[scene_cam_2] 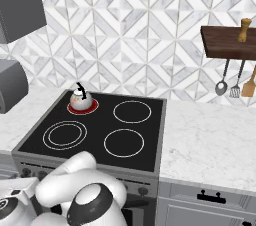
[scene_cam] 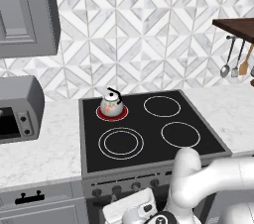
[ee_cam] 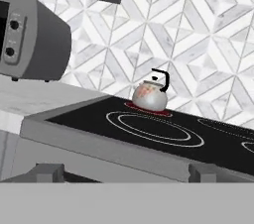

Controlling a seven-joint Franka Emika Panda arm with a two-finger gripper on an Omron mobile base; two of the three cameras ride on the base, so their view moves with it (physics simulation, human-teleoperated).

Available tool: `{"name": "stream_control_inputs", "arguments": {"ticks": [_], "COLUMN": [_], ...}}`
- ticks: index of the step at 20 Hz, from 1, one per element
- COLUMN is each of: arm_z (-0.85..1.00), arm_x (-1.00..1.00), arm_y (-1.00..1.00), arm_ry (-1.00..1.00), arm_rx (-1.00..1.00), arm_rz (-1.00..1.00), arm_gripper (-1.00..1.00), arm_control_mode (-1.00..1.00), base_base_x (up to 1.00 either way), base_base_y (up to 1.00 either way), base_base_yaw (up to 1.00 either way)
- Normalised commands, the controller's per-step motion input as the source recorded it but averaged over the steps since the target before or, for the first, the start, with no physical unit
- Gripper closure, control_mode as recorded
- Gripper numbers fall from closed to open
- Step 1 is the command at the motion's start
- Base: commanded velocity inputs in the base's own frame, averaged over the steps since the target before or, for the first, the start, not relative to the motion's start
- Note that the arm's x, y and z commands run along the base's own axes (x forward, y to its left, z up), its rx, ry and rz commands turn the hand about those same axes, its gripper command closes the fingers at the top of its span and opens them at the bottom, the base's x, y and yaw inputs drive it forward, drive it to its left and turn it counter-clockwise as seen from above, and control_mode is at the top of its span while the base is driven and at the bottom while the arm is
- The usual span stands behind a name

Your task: Turn off the rear left burner of the stove.

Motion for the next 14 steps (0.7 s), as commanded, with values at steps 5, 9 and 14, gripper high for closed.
{"name": "stream_control_inputs", "arguments": {"ticks": [5, 9, 14], "arm_z": [-0.37, -0.46, -0.39], "arm_x": [-0.09, -0.01, 0.00], "arm_y": [-0.02, 0.01, 0.06], "arm_ry": [-0.12, -0.06, -0.02], "arm_rx": [0.35, 0.30, 0.30], "arm_rz": [0.00, 0.00, 0.00], "arm_gripper": [-1.00, -1.00, -1.00], "arm_control_mode": [-1.00, -1.00, -1.00], "base_base_x": [0.00, 0.00, 0.00], "base_base_y": [0.00, 0.00, 0.00], "base_base_yaw": [0.00, 0.00, 0.00]}}
